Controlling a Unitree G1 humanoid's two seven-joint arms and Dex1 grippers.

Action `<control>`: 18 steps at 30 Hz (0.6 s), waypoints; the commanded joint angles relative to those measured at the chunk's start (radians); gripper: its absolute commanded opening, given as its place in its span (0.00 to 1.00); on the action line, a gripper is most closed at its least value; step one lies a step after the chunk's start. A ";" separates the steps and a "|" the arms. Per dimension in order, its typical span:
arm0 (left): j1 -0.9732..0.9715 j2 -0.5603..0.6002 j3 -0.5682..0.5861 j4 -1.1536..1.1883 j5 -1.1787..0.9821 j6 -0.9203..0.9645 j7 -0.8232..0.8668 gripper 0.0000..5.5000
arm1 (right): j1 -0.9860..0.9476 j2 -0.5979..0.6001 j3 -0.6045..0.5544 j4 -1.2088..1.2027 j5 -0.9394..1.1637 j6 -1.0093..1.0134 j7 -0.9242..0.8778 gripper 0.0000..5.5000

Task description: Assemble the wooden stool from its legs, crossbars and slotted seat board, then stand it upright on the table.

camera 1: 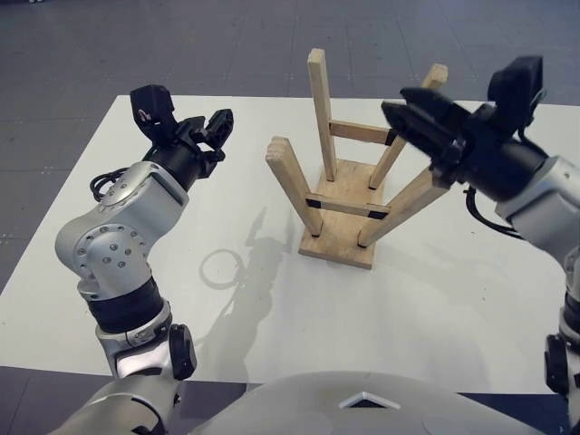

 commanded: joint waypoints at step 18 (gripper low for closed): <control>0.140 0.124 -0.104 0.021 0.051 0.123 -0.272 0.51 | 0.516 -0.426 0.222 0.225 -0.821 -0.195 0.694 0.43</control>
